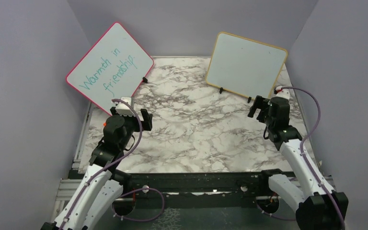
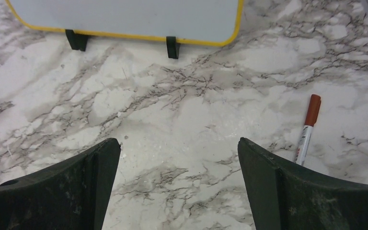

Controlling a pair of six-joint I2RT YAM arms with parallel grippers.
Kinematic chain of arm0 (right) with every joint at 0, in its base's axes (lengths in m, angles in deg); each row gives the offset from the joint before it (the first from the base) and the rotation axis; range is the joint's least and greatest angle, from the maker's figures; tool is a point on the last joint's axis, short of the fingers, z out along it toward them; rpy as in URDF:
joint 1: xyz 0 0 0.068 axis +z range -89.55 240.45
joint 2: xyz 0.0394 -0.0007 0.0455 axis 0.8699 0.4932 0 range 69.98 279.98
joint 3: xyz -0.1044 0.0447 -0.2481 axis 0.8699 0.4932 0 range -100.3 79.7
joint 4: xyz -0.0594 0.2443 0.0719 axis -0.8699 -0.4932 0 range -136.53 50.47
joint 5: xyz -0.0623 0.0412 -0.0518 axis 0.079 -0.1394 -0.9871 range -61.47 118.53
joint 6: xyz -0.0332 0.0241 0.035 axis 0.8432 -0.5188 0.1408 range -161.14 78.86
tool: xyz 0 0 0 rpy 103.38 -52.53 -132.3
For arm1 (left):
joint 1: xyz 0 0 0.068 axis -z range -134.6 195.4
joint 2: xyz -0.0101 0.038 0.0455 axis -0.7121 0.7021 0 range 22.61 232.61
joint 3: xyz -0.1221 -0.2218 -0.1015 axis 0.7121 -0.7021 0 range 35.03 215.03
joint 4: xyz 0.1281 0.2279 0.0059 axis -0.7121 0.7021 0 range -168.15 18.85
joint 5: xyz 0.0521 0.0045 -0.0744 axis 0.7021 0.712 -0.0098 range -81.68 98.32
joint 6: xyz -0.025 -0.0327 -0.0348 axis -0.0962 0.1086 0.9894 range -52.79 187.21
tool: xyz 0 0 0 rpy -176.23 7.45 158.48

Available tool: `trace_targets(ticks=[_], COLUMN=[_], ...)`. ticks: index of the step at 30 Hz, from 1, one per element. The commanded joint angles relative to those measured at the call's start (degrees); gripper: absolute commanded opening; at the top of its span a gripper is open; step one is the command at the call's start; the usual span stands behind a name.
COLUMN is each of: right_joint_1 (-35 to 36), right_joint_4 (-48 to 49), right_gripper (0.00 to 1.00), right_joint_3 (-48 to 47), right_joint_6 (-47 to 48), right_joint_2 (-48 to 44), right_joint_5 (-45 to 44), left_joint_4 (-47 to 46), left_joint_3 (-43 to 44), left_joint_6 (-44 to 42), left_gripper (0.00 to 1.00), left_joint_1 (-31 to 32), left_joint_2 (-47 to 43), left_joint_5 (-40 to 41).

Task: Write a sentence on the whiteboard
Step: Move the whiteboard to the center of the board.

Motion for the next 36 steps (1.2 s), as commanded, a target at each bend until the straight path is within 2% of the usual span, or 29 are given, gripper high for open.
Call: trace_targets(ticks=[1,8,19,27,36], right_joint_1=[-0.3,-0.16,0.18,0.28,0.28], right_joint_4=[4.89,9.31,13.91,16.66,21.19], right_gripper=[0.97,0.89,0.62,0.48,0.34], right_joint_3=[-2.81,-7.52,-18.92,-22.51,-22.64], right_joint_6=[-2.11,-3.35,-5.17,-5.91,-1.61], right_joint_2=[7.37,22.91,44.69,52.91,56.12], right_joint_5=[-0.83,-5.55,-8.73,-10.8,-9.48], left_joint_4=[1.36,4.38,7.69,7.09,6.43], left_joint_3=[1.9,3.4,5.3,5.34,5.34], left_joint_6=[2.65,3.94,4.45,3.83,2.67], left_gripper=[0.99,0.99,0.99,0.99,0.99], left_joint_1=[0.01,0.1,0.1,0.1,0.1], left_joint_2=[3.7,8.92,15.98,16.64,16.72], left_joint_5=[0.17,2.22,2.35,3.44,2.19])
